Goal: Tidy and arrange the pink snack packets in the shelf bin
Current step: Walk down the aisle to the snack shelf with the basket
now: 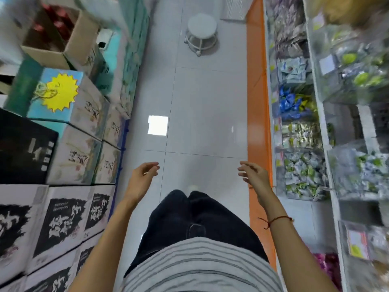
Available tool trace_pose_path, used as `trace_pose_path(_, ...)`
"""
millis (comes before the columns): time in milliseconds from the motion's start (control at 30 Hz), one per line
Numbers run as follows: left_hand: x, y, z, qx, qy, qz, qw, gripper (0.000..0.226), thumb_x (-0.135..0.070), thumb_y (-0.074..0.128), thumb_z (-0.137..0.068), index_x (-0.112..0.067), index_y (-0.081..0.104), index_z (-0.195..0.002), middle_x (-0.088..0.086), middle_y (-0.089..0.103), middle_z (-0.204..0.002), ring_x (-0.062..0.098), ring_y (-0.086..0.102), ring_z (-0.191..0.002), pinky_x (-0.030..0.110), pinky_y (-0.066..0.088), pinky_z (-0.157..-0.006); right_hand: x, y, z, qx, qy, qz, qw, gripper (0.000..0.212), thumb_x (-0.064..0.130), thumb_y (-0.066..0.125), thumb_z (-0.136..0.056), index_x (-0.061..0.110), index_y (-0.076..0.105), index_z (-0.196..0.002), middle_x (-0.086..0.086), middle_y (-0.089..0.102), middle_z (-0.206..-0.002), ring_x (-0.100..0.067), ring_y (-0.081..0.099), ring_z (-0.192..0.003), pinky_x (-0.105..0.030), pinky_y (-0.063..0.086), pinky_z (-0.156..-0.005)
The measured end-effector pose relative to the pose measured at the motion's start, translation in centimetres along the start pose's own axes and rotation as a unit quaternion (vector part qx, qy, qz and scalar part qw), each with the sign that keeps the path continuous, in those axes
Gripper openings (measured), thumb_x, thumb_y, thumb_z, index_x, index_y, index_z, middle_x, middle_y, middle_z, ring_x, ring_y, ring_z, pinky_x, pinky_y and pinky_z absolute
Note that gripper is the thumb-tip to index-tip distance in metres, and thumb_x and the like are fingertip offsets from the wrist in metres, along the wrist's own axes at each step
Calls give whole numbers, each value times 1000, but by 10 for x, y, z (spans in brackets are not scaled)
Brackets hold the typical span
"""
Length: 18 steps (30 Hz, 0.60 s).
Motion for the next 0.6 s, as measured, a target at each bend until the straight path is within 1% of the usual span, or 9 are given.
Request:
trace_pose_path(133, -39, -14, -59, -28, -11, 19, 999, 27, -15, 45, -100, -8, 58, -124, 5, 62, -118, 16, 58, -101, 33, 44, -95, 75, 19, -73, 22, -16, 14, 1000, 20, 14, 52, -96, 14, 64, -112, -2, 67, -97, -15, 63, -87, -23, 51, -80)
trace_pose_path(233, -67, -24, -113, -47, -19, 38, 998, 25, -14, 47, -100, -7, 59, -121, 5, 62, -115, 15, 59, -97, 29, 43, -89, 123, 36, -124, 31, -17, 13, 999, 18, 14, 53, -95, 15, 65, -109, -4, 67, -97, -17, 63, -88, -27, 51, -83)
trace_pose_path(333, -103, -34, -176, -52, -20, 44, 997, 21, -15, 49, -99, -12, 61, -116, 4, 63, -114, 14, 60, -96, 30, 44, -90, 167, 54, -173, 34, -11, 18, 999, 17, 15, 53, -95, 16, 64, -108, -5, 67, -100, -19, 63, -91, -31, 51, -87)
trace_pose_path(467, -170, -45, -263, -35, -9, 37, 999, 22, -15, 48, -99, -11, 60, -117, 3, 63, -114, 16, 60, -99, 31, 45, -91, 227, 70, -229, 31, -6, 19, 999, 16, 16, 52, -96, 18, 64, -107, -4, 67, -101, -18, 64, -92, -31, 52, -88)
trace_pose_path(600, -258, -49, -351, -21, 17, 31, 999, 22, -14, 48, -99, -9, 60, -117, 3, 63, -111, 17, 60, -99, 30, 44, -90, 281, 68, -286, 5, 5, -20, 1000, 17, 17, 52, -96, 19, 65, -107, -2, 67, -100, -15, 64, -91, -26, 51, -85)
Point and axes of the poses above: each hand's wrist, its own z-axis away from the middle knuckle, its own y-axis out of the palm, x = y × z, the point moved 8 cm from there along -z, towards the middle knuckle
